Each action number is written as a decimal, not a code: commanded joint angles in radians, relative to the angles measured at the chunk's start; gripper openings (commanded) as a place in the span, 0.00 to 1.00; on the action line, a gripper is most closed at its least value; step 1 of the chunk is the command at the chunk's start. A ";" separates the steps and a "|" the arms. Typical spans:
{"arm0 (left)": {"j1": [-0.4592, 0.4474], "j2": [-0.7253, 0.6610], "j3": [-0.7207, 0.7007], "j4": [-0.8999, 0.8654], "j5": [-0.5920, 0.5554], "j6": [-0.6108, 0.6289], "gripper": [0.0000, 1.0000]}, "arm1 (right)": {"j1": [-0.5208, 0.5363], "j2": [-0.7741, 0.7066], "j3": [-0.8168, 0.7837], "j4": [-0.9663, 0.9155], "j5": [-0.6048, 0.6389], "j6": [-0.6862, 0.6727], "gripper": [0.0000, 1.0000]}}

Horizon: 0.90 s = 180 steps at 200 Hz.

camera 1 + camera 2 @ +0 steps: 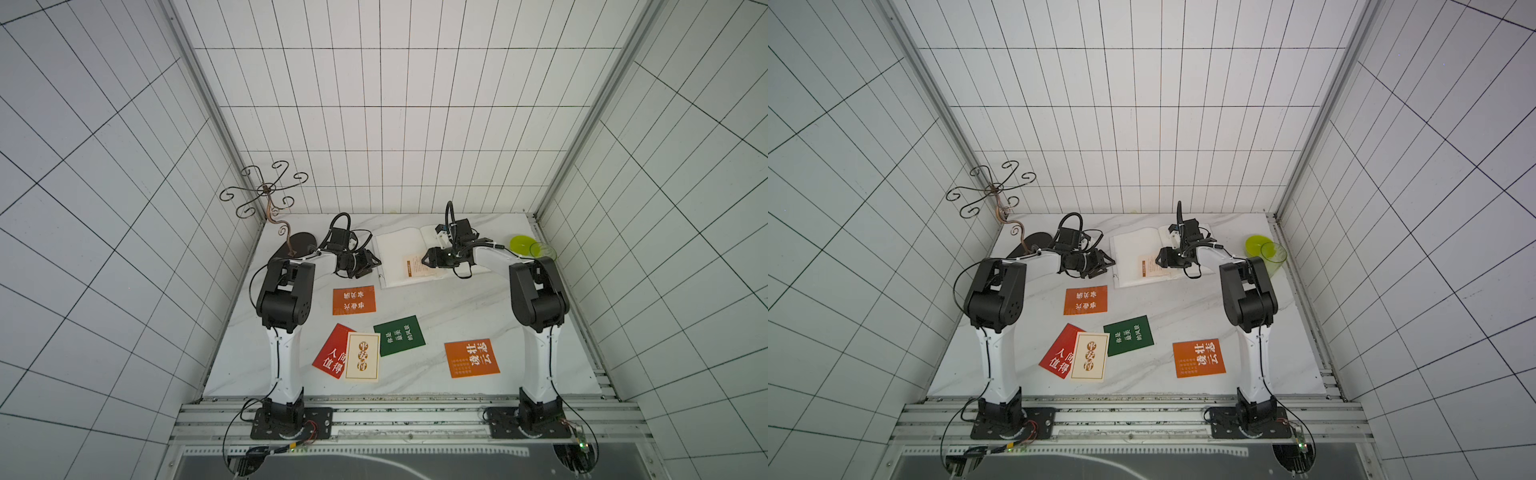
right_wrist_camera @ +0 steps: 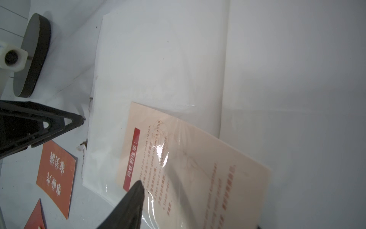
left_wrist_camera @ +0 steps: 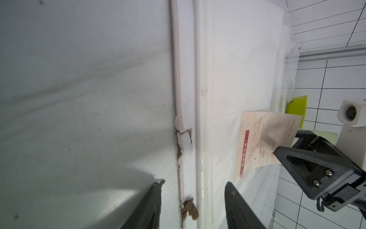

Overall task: Place the photos into the photo albums
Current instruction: Insert the photo into the photo album.

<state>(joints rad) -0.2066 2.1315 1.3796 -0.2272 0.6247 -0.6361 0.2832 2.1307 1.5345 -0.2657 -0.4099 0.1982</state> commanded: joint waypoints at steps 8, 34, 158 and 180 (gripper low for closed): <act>0.006 -0.032 -0.013 0.023 0.001 -0.007 0.52 | -0.009 -0.042 0.106 -0.078 0.156 0.006 0.76; 0.006 -0.033 -0.013 0.022 -0.003 -0.006 0.52 | -0.010 -0.037 0.108 -0.090 0.204 0.020 0.96; 0.006 -0.041 -0.016 0.022 -0.017 -0.013 0.52 | -0.012 -0.090 -0.005 0.046 0.068 0.084 0.65; 0.006 -0.039 -0.016 0.022 -0.018 -0.013 0.52 | -0.009 -0.083 -0.008 0.052 0.064 0.081 0.61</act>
<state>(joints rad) -0.2066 2.1273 1.3724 -0.2207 0.6212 -0.6468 0.2810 2.0514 1.5566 -0.2245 -0.3187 0.2745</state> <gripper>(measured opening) 0.517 0.617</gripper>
